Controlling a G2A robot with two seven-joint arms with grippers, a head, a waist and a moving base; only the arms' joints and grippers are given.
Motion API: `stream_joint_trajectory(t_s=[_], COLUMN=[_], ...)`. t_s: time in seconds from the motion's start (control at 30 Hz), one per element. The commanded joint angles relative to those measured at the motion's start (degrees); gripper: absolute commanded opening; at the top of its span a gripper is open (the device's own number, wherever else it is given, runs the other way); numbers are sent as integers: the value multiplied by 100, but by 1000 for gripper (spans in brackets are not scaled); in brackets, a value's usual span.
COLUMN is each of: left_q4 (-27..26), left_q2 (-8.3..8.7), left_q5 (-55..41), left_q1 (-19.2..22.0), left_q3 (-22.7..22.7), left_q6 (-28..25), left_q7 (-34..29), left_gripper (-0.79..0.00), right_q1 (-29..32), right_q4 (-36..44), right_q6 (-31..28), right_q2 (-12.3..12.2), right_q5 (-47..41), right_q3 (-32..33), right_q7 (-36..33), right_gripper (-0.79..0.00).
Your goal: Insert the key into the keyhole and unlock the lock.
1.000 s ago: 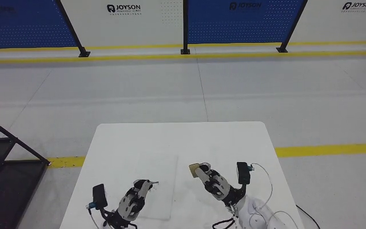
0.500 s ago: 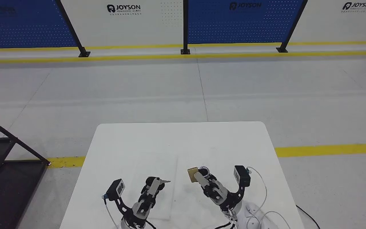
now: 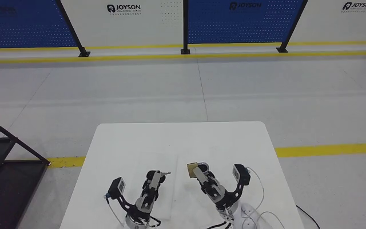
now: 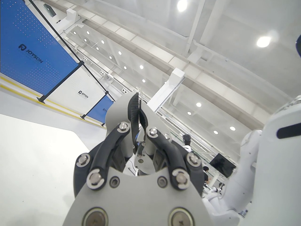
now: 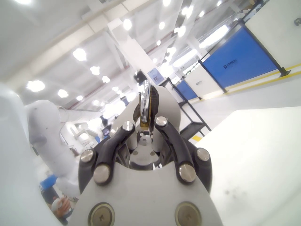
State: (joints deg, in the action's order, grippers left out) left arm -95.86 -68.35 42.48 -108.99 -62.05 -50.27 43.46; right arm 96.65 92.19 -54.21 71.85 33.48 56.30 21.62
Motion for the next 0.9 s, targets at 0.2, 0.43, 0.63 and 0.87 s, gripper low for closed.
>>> stream_joint_trajectory(t_s=[0.2,0.43,0.63,0.87], left_q4=[362,372,404,491], left_q2=[-207,-293,-358,-425], left_q5=[868,838,828,834], left_q1=[259,297,347,430], left_q3=[507,618,720,811], left_q6=[67,256,353,439], left_q7=[1122,1311,1409,1494], left_gripper=[-785,-785,-785,-785], right_q1=[-193,-193,-193,-193], right_q4=[-197,-197,-197,-197], right_q6=[234,234,234,234], right_q2=[124,124,124,124], right_q5=[209,209,209,209], right_q3=[-249,-249,-249,-249], right_q7=[324,324,324,324], right_gripper=[-785,-785,-785,-785])
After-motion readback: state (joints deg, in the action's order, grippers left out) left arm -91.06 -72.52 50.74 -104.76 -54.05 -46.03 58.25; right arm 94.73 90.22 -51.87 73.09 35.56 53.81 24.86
